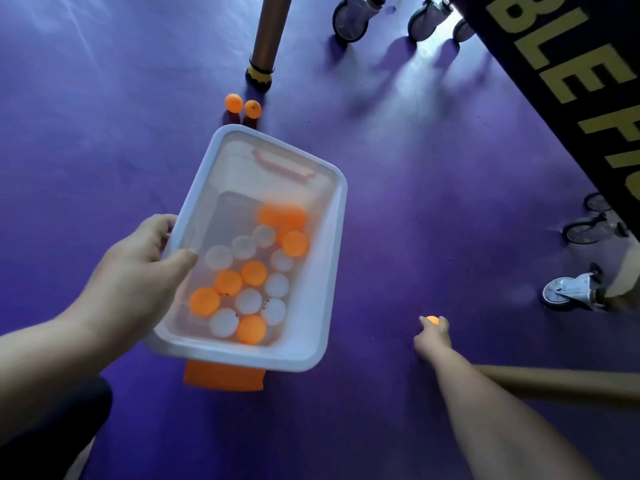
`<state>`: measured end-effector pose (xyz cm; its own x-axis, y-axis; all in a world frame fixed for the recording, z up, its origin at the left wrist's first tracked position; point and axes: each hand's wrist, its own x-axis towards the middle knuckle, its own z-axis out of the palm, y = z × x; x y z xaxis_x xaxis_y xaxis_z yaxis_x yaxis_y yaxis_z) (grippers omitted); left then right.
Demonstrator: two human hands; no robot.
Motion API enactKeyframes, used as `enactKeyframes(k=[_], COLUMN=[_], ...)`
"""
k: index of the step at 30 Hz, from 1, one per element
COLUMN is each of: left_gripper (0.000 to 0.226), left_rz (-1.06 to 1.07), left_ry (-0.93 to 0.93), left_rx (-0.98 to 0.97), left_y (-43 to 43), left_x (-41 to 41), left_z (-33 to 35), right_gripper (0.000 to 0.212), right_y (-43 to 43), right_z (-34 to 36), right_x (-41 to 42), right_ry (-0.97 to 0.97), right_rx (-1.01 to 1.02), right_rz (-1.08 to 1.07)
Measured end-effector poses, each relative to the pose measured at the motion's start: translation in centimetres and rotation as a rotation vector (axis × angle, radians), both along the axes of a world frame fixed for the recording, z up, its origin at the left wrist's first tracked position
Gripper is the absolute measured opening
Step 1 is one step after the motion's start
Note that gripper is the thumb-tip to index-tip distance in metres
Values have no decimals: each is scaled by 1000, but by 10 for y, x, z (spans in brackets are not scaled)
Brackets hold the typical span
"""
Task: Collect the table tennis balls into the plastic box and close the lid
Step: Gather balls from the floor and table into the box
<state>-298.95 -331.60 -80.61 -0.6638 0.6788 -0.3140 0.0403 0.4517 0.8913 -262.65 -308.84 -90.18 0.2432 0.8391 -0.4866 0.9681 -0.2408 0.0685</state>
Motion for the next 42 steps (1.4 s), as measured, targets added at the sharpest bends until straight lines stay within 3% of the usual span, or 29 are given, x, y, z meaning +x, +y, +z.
enactKeyframes(k=[4,7,11,14,17,19,22,26,29,34,37,40,42], left_gripper=[23,22,20,17,18,19,18,17,19,24,25,25,26], left_rz=[27,51,97,131,184,238,341,478,564,624,629,629,627], left_ry=[-12,-25,-73,-78,-76,-66,-35,2,14,17,10,-24,-36], left_rx=[-17,-27,-20,-16,-21,-15,-14,-26,-51,-77,-92,-92,-91], left_y=[-9,-16,-27,-35,-43,-48,-59,-72,-79,-87,-88,-88,-86], left_x=[-8,-12,-17,-25,-39,-52,-75,-107,-130,-156,-164,-170,-173], left_z=[0,0,1,2,2,2,0,-4,-9,-17,-20,-21,-20], right_gripper=[50,42,32,23,30,28,10,11,18,44,51,53,56], right_y=[-19,-34,-61,-87,-104,-103,-82,-48,-31,-21,-17,-14,-13], right_z=[8,22,65,102,113,109,93,53,26,-7,-16,-18,-14], right_x=[-19,-68,-153,-212,-254,-276,-306,-343,-371,-412,-425,-426,-425], right_ry=[157,463,866,1182,1260,1284,1271,1061,839,443,272,218,293], right_rx=[309,600,813,767,538,505,594,581,415,110,-5,-50,-8], right_rz=[-22,22,64,309,569,589,402,261,357,730,804,768,736])
